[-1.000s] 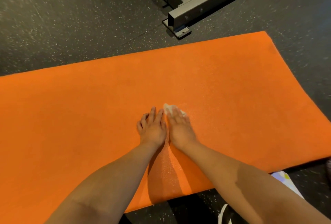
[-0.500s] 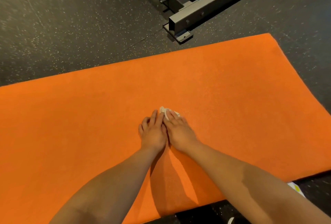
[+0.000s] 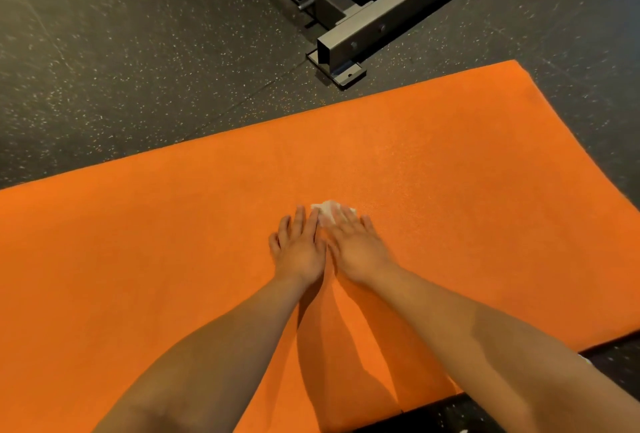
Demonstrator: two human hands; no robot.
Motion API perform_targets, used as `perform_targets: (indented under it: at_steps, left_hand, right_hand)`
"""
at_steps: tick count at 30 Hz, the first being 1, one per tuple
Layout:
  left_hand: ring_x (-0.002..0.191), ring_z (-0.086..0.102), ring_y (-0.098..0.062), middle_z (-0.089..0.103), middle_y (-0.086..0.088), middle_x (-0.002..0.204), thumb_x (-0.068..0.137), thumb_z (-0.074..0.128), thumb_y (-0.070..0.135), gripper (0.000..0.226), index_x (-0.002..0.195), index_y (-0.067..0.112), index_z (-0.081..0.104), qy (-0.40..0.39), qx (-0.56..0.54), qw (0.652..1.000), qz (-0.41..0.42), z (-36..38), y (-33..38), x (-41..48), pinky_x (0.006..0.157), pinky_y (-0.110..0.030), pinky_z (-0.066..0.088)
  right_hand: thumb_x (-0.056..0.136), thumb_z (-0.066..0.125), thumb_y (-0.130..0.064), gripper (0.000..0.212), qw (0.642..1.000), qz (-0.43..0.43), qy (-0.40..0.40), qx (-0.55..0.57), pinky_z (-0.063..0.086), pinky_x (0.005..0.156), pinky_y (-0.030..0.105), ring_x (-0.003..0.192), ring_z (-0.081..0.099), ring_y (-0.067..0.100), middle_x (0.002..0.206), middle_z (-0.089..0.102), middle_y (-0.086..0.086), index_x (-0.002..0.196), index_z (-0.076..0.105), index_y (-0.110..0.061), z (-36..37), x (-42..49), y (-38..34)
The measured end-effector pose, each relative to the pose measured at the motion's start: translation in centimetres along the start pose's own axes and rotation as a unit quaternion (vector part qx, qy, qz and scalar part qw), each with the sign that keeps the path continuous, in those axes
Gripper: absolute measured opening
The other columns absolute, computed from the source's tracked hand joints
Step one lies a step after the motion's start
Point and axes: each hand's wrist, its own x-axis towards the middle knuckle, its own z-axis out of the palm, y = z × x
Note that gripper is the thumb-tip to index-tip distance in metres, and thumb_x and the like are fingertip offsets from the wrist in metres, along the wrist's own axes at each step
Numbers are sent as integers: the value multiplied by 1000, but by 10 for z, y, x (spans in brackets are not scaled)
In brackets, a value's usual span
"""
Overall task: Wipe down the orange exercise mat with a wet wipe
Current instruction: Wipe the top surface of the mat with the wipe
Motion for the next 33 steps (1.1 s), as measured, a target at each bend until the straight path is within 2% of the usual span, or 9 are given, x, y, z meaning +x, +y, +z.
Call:
perform_targets:
  at_steps: [5, 7, 10, 13, 18, 20, 25, 29, 33]
  left_hand:
    - [152, -7, -20, -12, 15, 167, 104, 24, 54, 55, 156, 49, 7, -12, 6, 1000, 7, 7, -7, 1, 120, -49, 2]
    - [152, -8, -19, -11, 16, 167, 103, 25, 54, 56, 156, 50, 8, -8, -5, 1000, 8, 7, -9, 1, 120, -48, 2]
    - [152, -7, -18, -9, 17, 167, 103, 26, 52, 55, 156, 49, 9, 3, -20, 1000, 19, 8, -11, 1, 120, -47, 2]
    - [152, -7, -17, -9, 17, 167, 103, 27, 52, 56, 155, 49, 9, 8, -23, 999, 22, 8, -12, 2, 120, -47, 2]
    - [151, -5, -19, -7, 16, 167, 102, 28, 53, 56, 154, 50, 11, 3, -11, 1000, 17, 8, -11, 2, 119, -47, 4]
    - [151, -3, -20, -4, 15, 167, 101, 32, 51, 56, 154, 49, 15, 6, -15, 1000, 11, 6, -7, 3, 118, -47, 5]
    - [146, 12, -26, 11, 10, 166, 102, 37, 44, 49, 151, 44, 27, 50, -27, 998, 0, -6, 0, 11, 115, -46, 14]
    - [151, -2, -24, -10, 14, 167, 104, 30, 49, 57, 157, 46, 8, 0, 18, 1000, 11, -9, -5, 24, 118, -51, 8]
    - [150, -3, -20, -9, 16, 167, 103, 26, 53, 55, 155, 49, 8, 3, 2, 1000, 1, -5, -6, 27, 116, -47, 6]
  right_hand:
    - [109, 23, -32, 62, 974, 214, 60, 50, -7, 126, 47, 154, -19, 23, 167, -20, 8, 162, -8, -23, -12, 13, 20]
    - [108, 26, -28, 64, 978, 186, 61, 68, -6, 126, 46, 154, -18, 24, 166, -21, 7, 162, -7, -24, -5, 15, 4]
    - [106, 31, -29, 65, 997, 48, 26, 51, -1, 126, 48, 155, -15, 20, 168, -15, 0, 162, -3, -29, 10, 12, -19]
    - [109, 26, -35, 59, 1000, 7, 5, 14, -4, 126, 48, 155, -12, 15, 169, -10, -6, 162, 0, -34, 3, 14, -6]
    - [109, 22, -36, 61, 978, 201, 44, 46, -9, 124, 47, 154, -18, 20, 167, -21, -1, 162, -8, -27, -12, 12, 15]
    - [108, 25, -33, 62, 980, 185, 40, 67, -9, 125, 46, 155, -16, 22, 168, -18, 1, 162, -6, -26, -10, 17, -3]
    - [109, 22, -36, 56, 1000, 11, -6, 16, -6, 125, 46, 156, -8, 16, 170, -5, -7, 162, 4, -33, -8, 15, -11]
    - [109, 20, -39, 61, 991, 135, 18, 13, -9, 123, 48, 155, -16, 19, 167, -18, -4, 161, -10, -32, -20, 22, 25]
    - [109, 20, -37, 61, 972, 218, 46, 71, -10, 124, 48, 153, -21, 22, 166, -23, 2, 161, -9, -27, -20, 38, 14]
